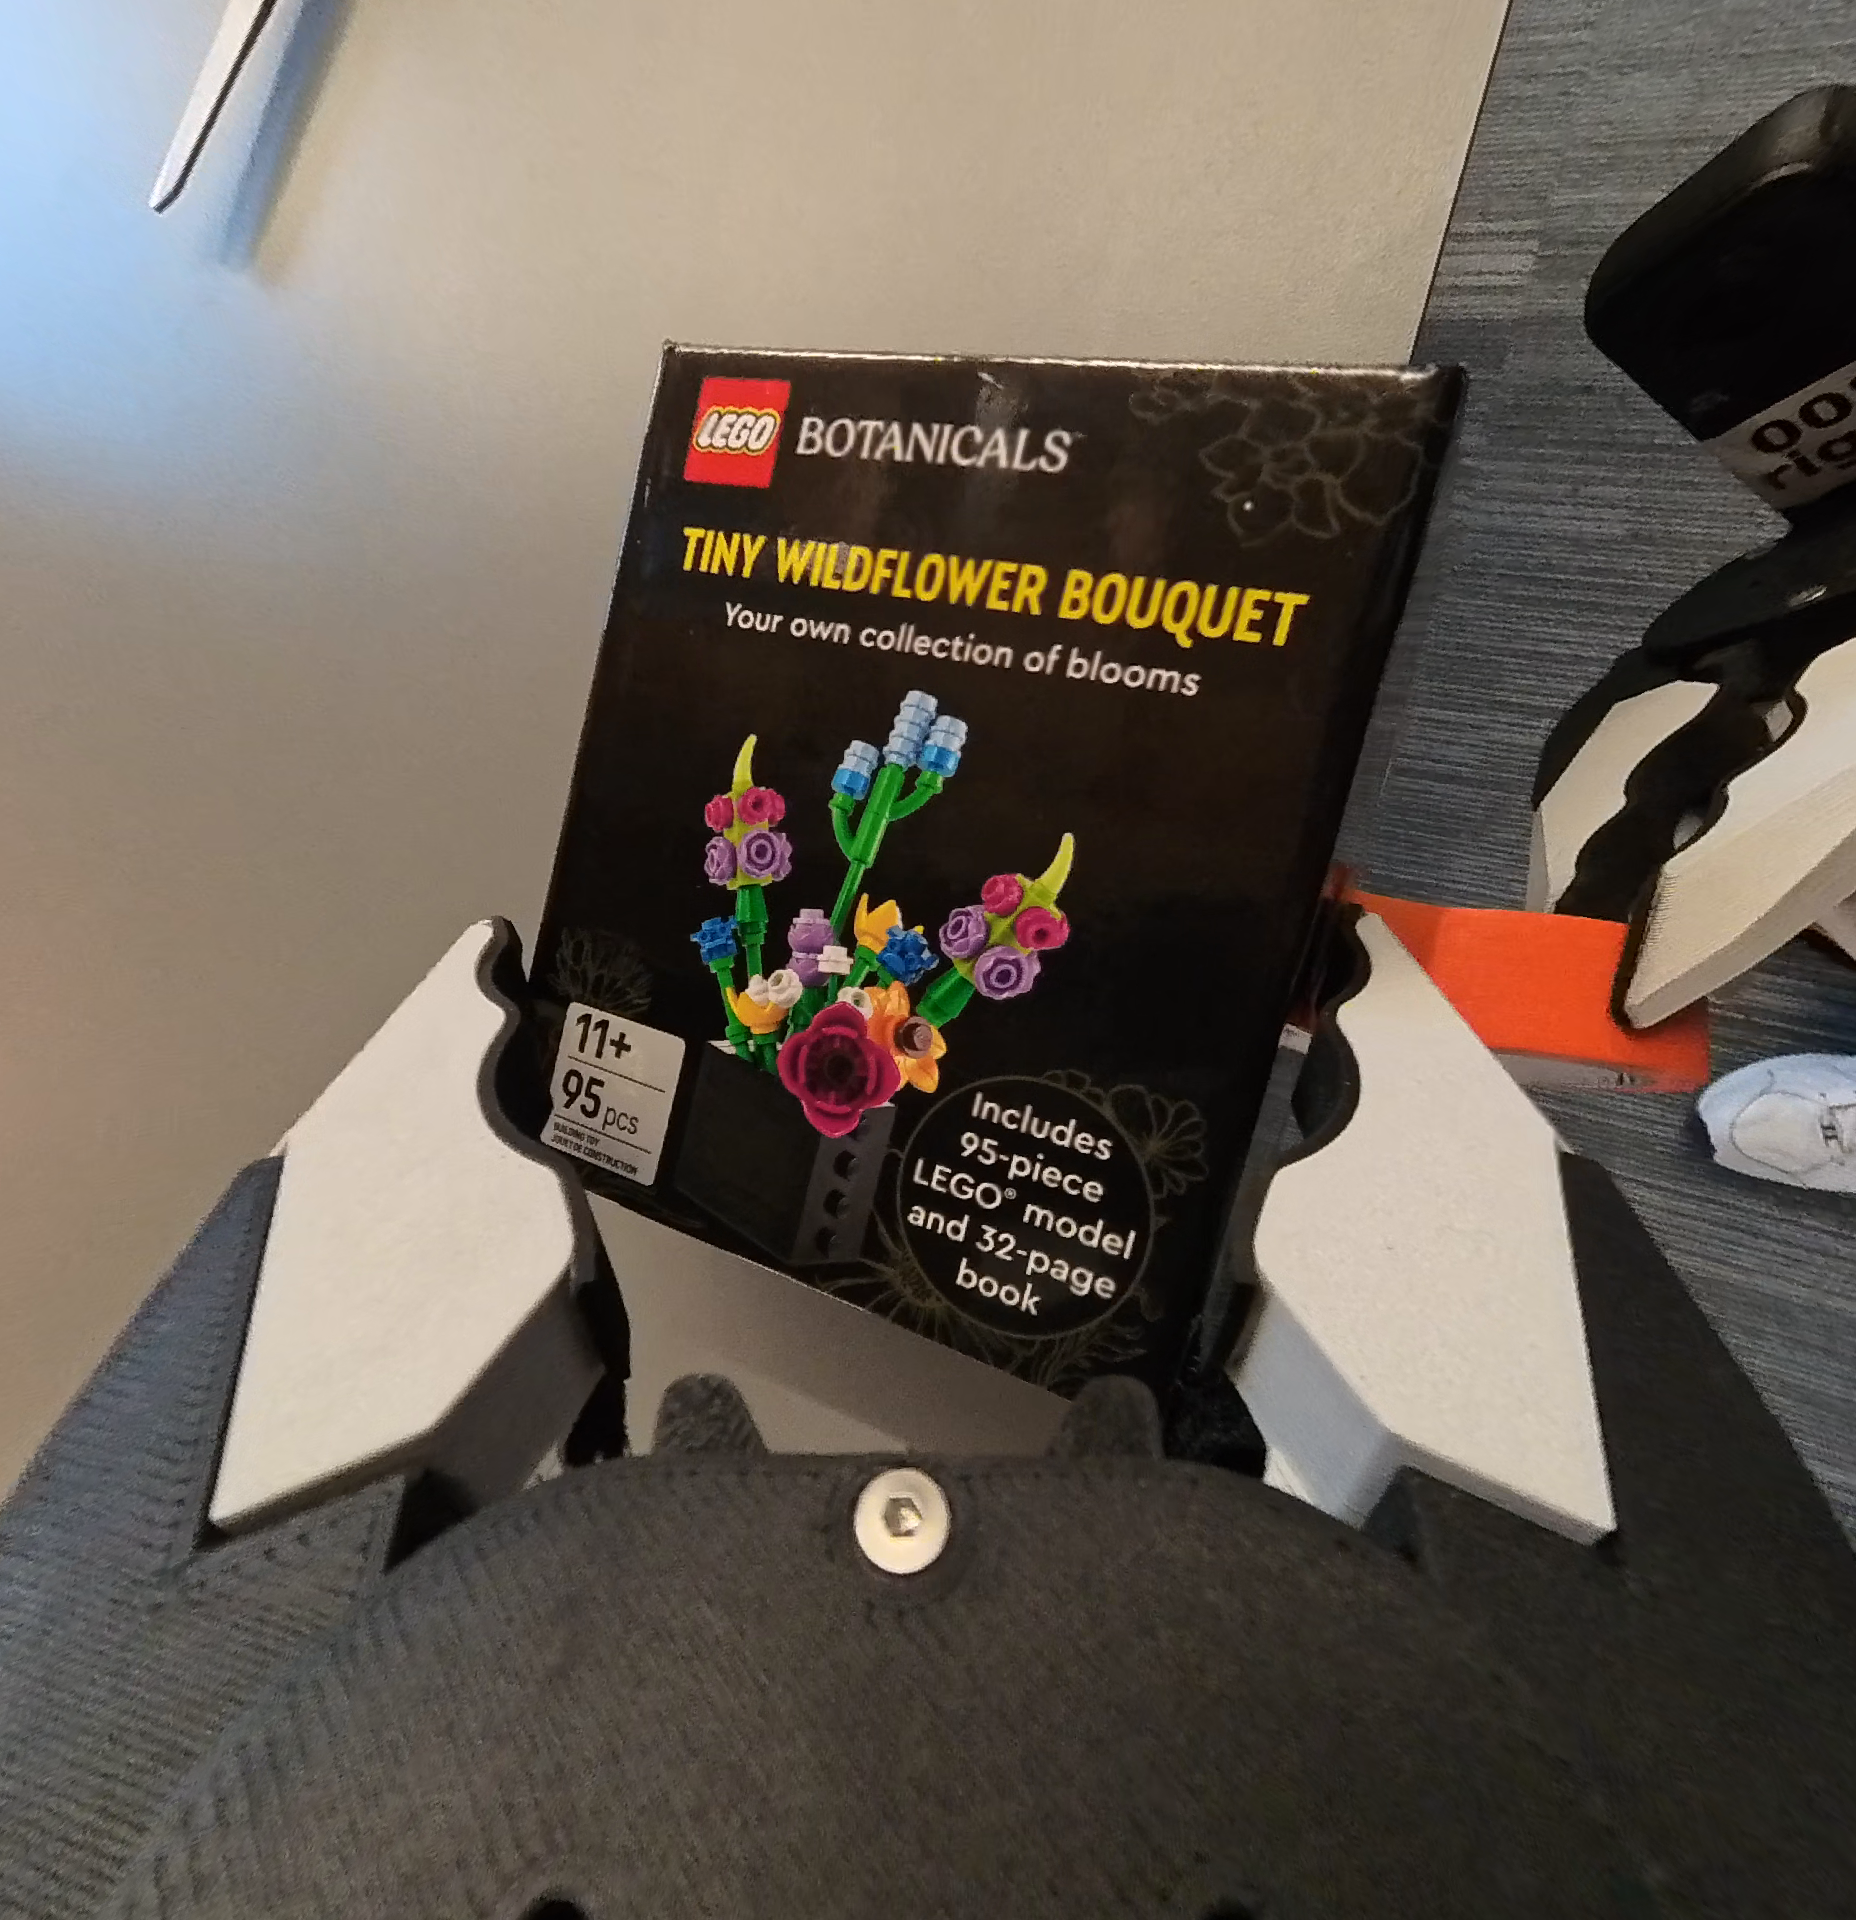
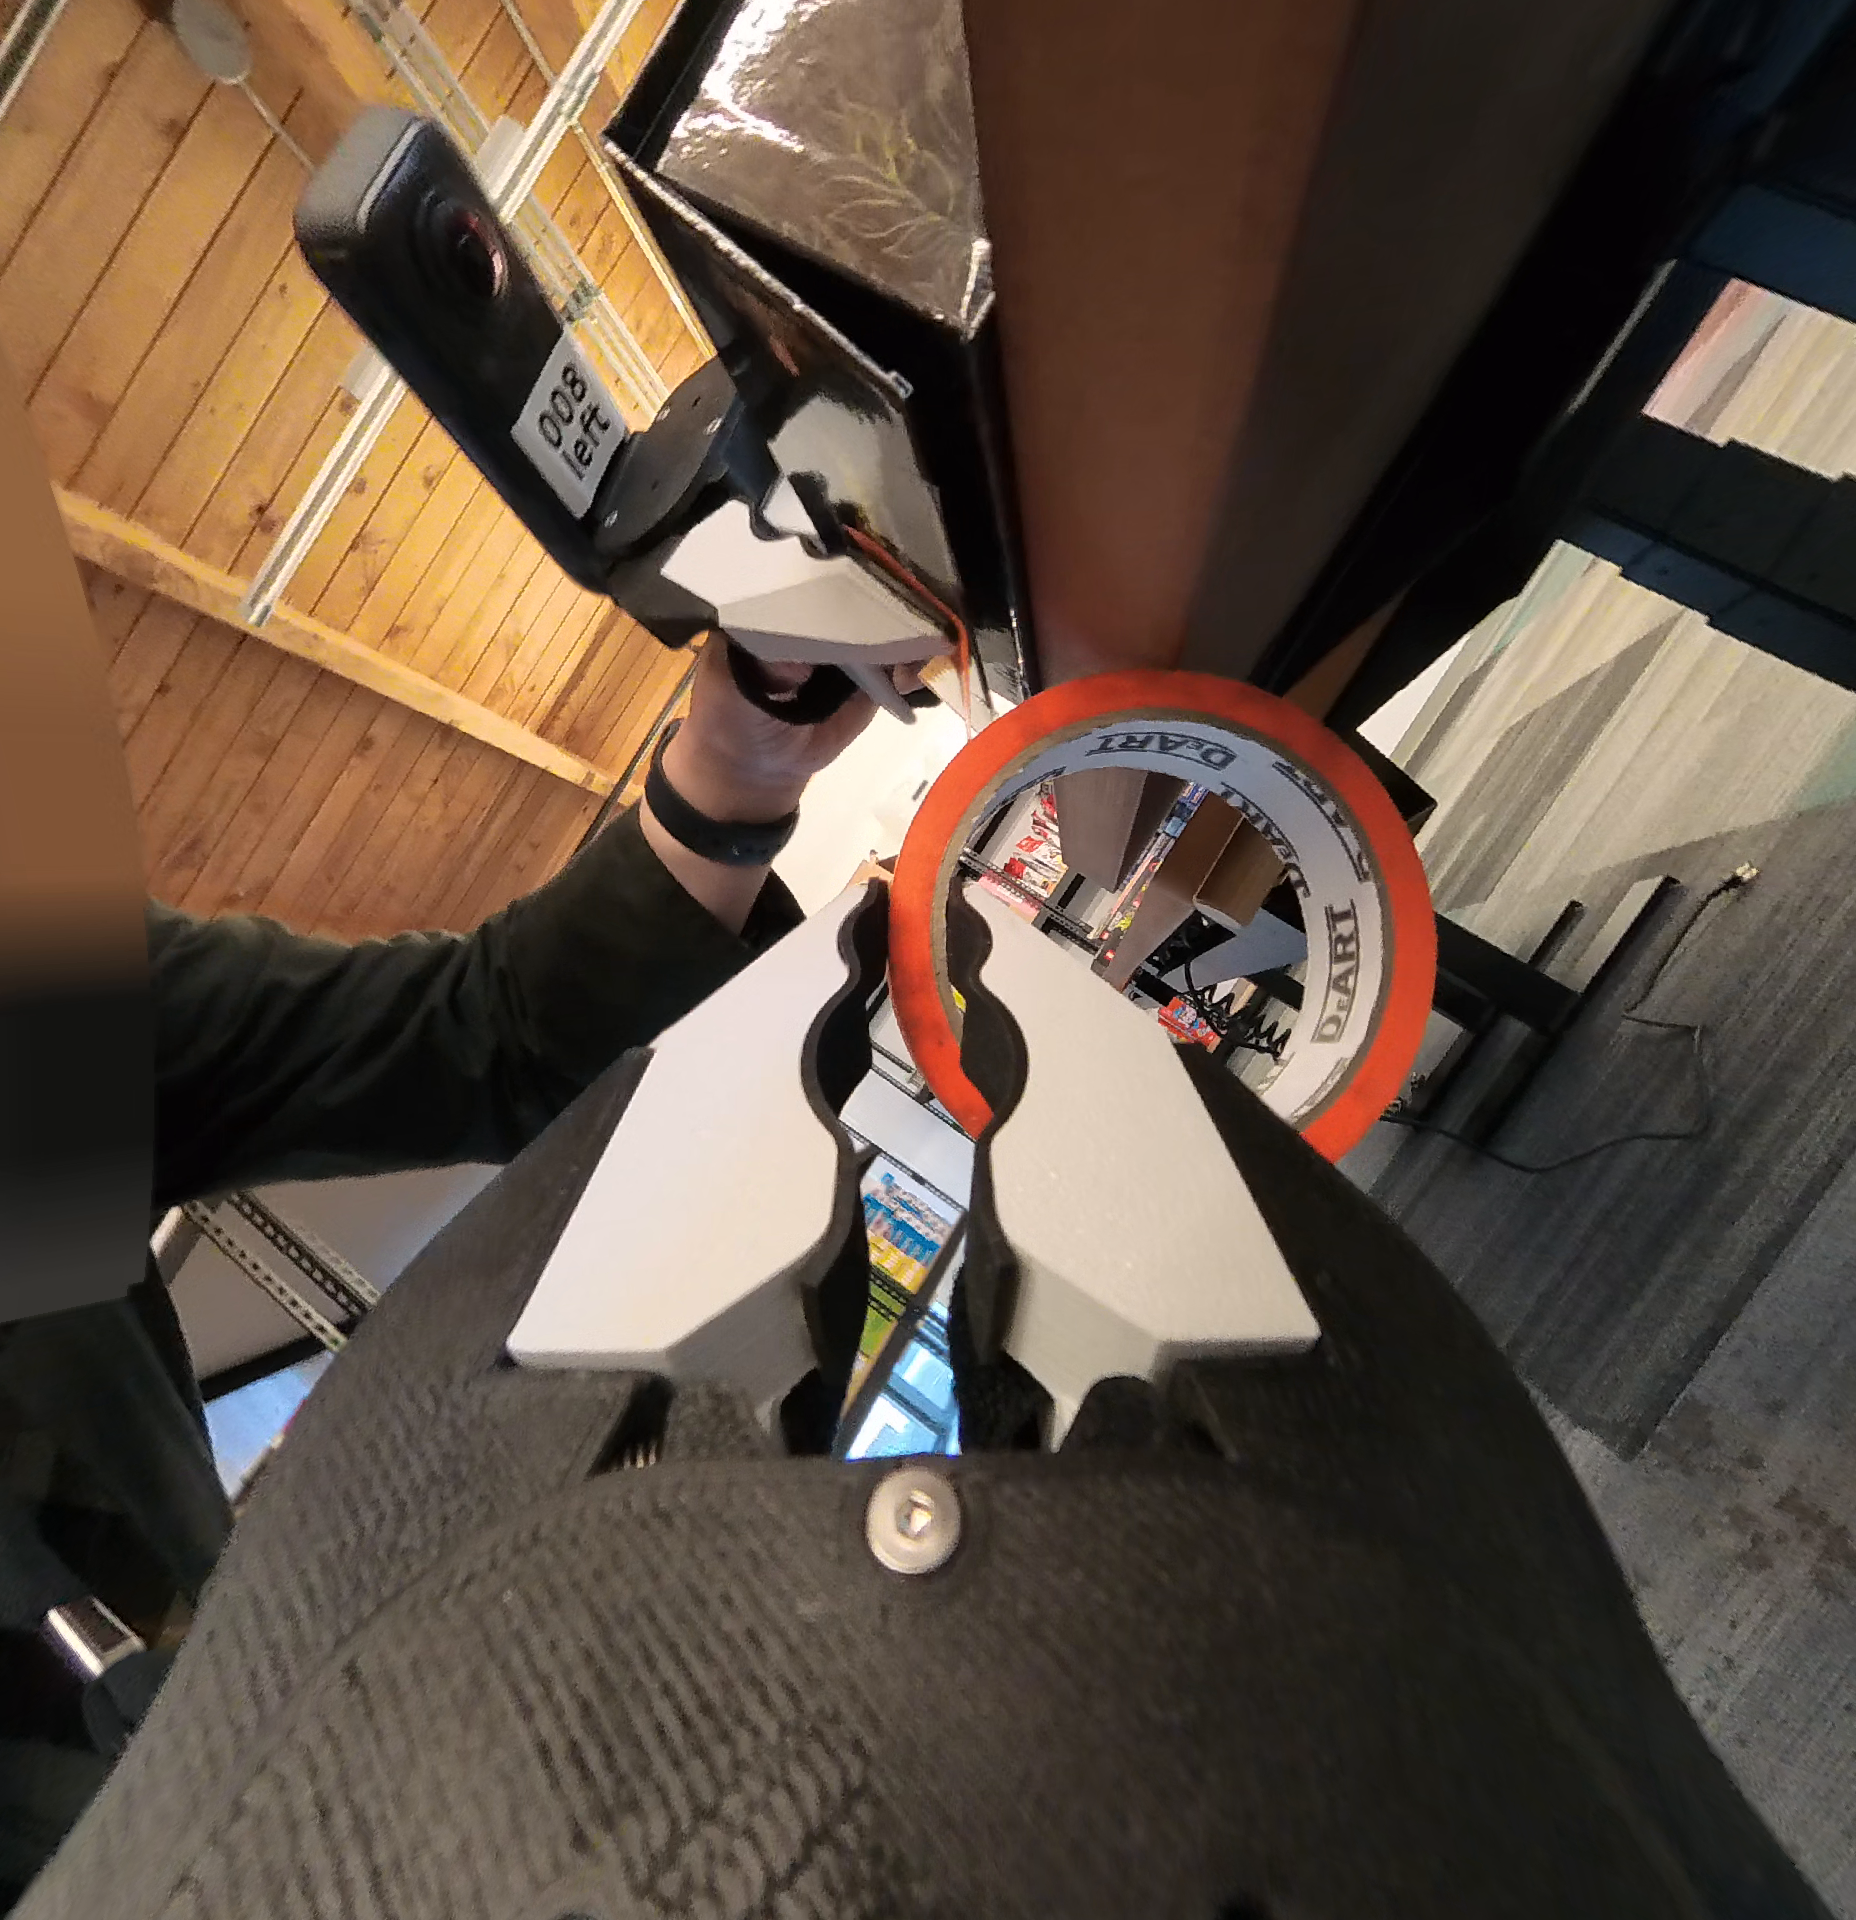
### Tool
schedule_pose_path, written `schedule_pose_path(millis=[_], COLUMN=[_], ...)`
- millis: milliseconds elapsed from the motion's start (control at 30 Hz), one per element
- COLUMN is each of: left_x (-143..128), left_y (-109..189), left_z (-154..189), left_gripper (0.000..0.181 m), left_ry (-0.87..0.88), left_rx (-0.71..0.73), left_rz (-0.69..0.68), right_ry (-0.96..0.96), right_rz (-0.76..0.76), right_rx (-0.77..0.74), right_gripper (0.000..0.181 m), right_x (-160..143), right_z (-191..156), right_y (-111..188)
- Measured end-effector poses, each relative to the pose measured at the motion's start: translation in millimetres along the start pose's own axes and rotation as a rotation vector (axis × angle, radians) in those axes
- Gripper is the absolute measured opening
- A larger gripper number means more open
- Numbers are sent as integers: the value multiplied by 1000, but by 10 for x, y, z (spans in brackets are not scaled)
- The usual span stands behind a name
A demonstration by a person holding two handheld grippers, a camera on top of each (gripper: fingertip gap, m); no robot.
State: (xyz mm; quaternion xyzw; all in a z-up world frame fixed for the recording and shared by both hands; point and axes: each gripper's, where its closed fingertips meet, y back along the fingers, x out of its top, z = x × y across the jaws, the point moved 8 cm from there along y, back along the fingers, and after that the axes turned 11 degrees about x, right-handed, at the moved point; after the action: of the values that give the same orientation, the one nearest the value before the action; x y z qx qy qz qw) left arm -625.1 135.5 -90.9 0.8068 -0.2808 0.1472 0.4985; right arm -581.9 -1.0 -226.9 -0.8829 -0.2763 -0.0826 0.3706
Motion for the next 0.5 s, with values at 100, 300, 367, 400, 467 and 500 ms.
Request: schedule_pose_path(millis=[100, 300, 367, 400, 467, 500], left_x=[-6, -24, -23, -22, -25, -26], left_y=[-7, -13, -14, -13, -11, -12], left_z=[10, 12, 12, 11, 11, 10], left_gripper=[145, 141, 141, 142, 144, 144], left_ry=[-13, -16, -18, -20, -28, -30], left_rx=[13, 33, 31, 27, 15, 15], left_rz=[8, 45, 43, 42, 37, 38], right_ry=[-16, -100, -98, -99, -103, -110], right_rz=[15, 90, 91, 88, 76, 78], right_rx=[-25, -119, -146, -159, -181, -189], right_gripper=[10, 9, 9, 9, 9, 9], right_x=[6, -9, -12, -9, -18, -16], right_z=[-15, -34, -52, -51, -39, -37], right_y=[-11, -42, -45, -45, -50, -50])
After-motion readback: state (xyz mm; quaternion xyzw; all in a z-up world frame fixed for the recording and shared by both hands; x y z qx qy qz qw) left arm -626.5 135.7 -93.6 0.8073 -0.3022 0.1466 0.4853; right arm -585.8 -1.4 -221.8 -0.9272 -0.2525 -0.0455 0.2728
